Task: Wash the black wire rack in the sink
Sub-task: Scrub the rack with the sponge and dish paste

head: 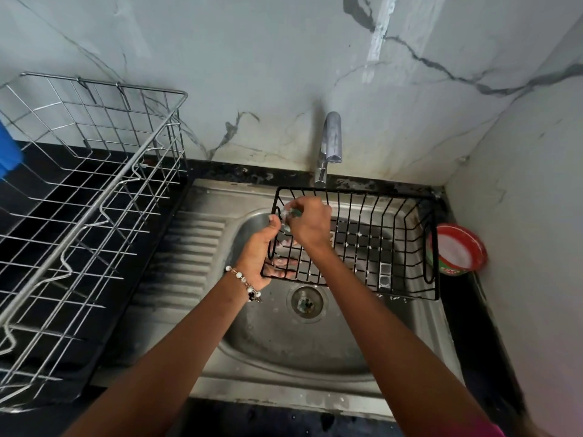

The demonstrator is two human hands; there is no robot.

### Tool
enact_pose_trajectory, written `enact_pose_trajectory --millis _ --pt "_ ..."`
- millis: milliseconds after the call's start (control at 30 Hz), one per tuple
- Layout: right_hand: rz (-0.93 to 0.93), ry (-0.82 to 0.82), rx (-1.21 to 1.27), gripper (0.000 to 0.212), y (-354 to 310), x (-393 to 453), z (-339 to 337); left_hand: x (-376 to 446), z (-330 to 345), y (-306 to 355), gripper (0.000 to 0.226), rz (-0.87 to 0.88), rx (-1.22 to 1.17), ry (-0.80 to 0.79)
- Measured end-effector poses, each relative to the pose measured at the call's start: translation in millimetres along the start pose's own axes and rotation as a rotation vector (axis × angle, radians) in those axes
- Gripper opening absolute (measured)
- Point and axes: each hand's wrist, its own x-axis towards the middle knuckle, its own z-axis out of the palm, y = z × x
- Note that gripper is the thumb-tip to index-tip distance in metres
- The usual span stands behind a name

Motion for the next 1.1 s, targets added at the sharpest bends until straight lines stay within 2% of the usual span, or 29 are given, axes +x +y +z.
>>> enact_pose_trajectory --millis 67,200,333,400,500,533,600,800,833,900,967,1033,1100 --pt "-0.019 -0.070 -0.053 0.011 7 -8 1 2 -5 1 0.056 0.018 -0.007 -0.022" --pt "-0.068 -0.352 -0.220 0.012 12 -25 3 4 -4 7 0.045 0.092 -0.037 -0.017" --pt "-0.116 -0.431 -0.271 0.019 -6 -27 -4 11 -3 8 0.049 0.120 -0.104 -0.004" --pt "-0.060 -0.457 -0.192 0.013 -10 -26 -8 9 -2 10 0.053 0.122 -0.106 -0.031" --pt "0.259 -0.510 0.228 0.012 -11 -24 -13 1 -1 17 0.042 0.094 -0.114 -0.045" --pt "0.357 -0.485 0.386 0.013 -11 -22 -14 -1 -2 19 0.042 0.081 -0.110 -0.039" --pt "0.458 -0.362 0.577 0.013 -9 -14 -13 -1 -3 16 0.056 0.057 -0.060 -0.028" --pt "0.556 0.028 0.838 0.018 -7 11 -1 -10 7 10 0.050 -0.040 0.031 0.036" --pt "0.527 0.057 0.856 0.018 -5 10 1 -11 8 13 0.055 -0.064 0.061 0.061" --pt "0.406 0.087 0.812 0.018 -3 6 3 -11 9 20 0.082 -0.116 0.147 0.104" --pt "0.167 0.111 0.580 0.017 -3 6 -1 -12 9 24 0.099 -0.157 0.205 0.125" --pt "-0.291 0.154 0.193 0.022 2 14 -8 -15 12 33 0.095 -0.168 0.245 0.133" --pt "-0.783 0.194 -0.243 0.030 15 30 -16 -16 14 44 0.081 -0.162 0.305 0.138"
